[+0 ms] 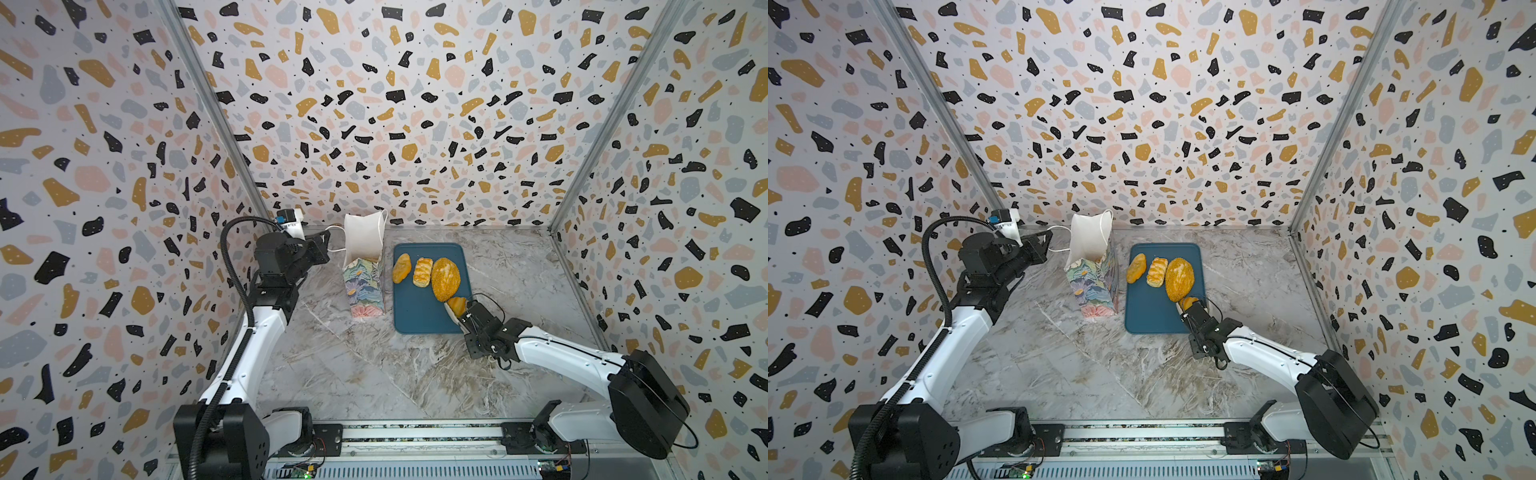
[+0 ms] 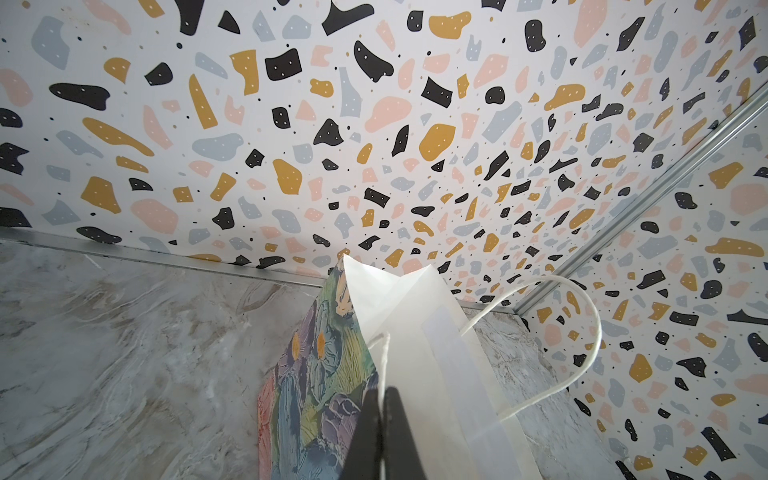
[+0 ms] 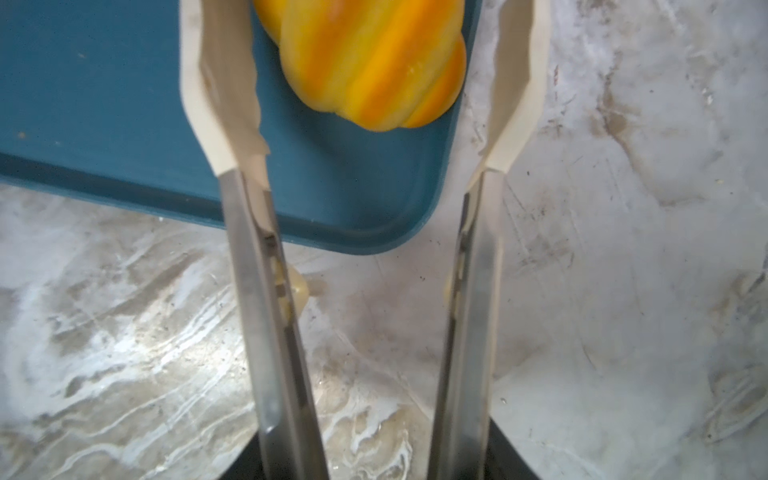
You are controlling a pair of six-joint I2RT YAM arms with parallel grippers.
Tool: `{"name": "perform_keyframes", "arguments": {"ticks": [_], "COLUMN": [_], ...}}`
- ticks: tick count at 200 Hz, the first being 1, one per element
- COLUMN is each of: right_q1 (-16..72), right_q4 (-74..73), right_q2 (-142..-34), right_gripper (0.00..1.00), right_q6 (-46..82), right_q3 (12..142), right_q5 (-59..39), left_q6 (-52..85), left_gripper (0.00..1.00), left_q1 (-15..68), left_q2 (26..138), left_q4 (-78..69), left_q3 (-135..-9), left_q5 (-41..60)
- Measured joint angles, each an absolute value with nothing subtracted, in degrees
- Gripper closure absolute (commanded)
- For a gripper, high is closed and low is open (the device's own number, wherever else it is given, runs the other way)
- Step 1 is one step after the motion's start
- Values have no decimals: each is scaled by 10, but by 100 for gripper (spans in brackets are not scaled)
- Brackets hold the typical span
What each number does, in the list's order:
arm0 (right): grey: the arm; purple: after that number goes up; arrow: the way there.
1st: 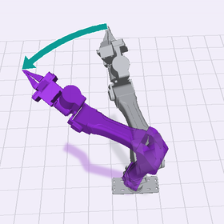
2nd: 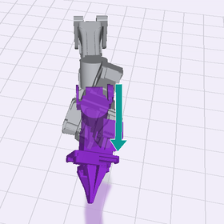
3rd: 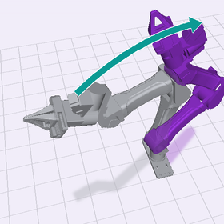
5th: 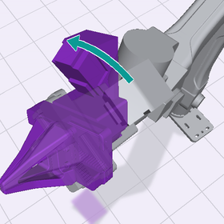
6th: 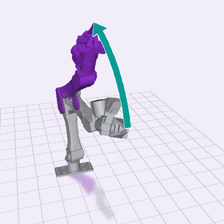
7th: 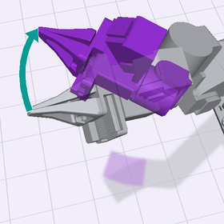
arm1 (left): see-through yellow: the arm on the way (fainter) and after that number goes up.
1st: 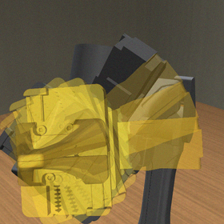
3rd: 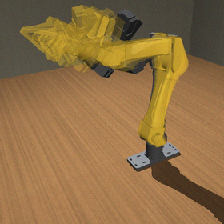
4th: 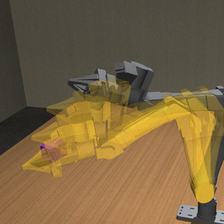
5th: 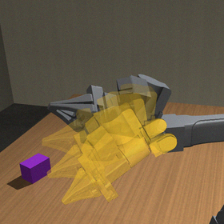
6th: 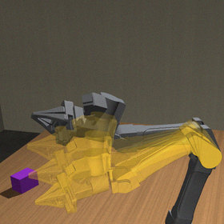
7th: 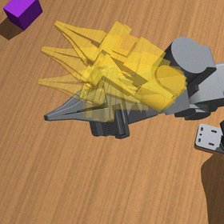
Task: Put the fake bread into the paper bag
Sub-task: 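Close the tongs on the yellow striped bun with the right gripper, then lift the yellow striped bun in the tongs and carry it toward the bag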
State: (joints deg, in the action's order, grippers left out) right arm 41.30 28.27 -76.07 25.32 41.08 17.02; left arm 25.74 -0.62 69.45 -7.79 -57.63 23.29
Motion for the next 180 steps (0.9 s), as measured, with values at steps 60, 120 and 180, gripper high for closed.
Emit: {"name": "perform_keyframes", "arguments": {"ticks": [60,120,180], "right_q1": [419,427,440], "right_q4": [283,284,294], "right_q2": [-762,-795,-794], "right_gripper": [49,61,69], "right_q6": [247,239,242], "right_q3": [416,429,442], "right_q5": [187,190,191], "left_q6": [257,257,257], "left_gripper": [100,100,100], "left_q1": [-6,-6,-6], "left_q2": [695,695,695], "left_q4": [-78,-78,-78], "left_q3": [-576,-576,-576], "left_q5": [233,232,232]}}
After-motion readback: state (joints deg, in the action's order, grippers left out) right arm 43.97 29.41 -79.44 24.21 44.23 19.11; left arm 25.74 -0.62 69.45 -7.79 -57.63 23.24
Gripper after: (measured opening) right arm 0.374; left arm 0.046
